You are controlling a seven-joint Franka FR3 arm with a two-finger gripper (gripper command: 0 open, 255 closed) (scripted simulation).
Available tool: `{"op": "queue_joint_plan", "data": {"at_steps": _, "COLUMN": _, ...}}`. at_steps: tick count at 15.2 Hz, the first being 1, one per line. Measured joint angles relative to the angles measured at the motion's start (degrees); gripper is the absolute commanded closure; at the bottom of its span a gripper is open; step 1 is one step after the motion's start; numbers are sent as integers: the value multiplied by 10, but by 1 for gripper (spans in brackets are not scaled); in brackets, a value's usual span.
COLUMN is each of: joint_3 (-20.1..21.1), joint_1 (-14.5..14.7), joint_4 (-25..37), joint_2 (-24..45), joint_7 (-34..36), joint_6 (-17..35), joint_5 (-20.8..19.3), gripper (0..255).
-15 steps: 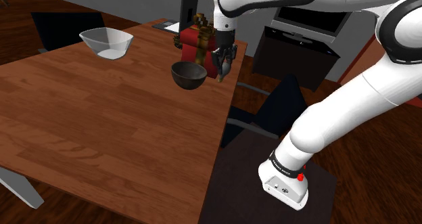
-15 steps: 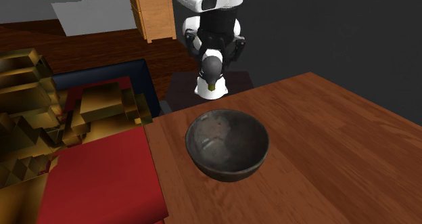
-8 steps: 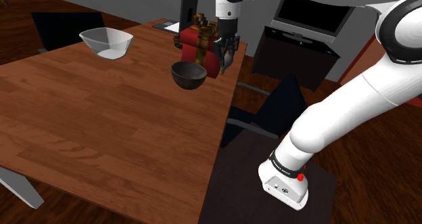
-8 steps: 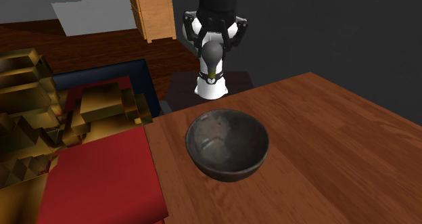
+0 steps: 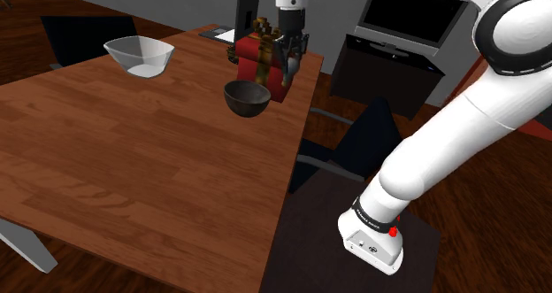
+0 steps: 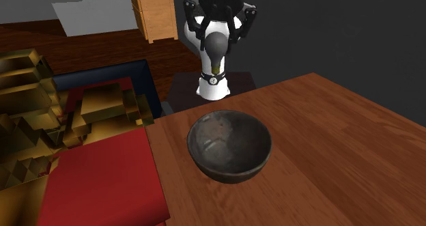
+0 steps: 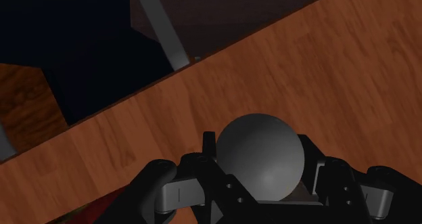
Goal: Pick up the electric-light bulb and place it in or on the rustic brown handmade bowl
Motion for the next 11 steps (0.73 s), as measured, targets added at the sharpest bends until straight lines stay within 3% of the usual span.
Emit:
{"op": "queue_joint_plan", "data": {"at_steps": 5, "joint_3": 10, "joint_1": 5, "joint_4": 133, "joint_2": 109, "joint_7": 16, "joint_6": -27, "joint_5": -9, "gripper": 255}}
{"op": "queue_joint_plan", "data": {"at_steps": 11, "joint_3": 20, "joint_1": 22, "joint_4": 353, "joint_2": 272, "joint_7": 35, "joint_6": -87, "joint_5": -28, "gripper": 255}}
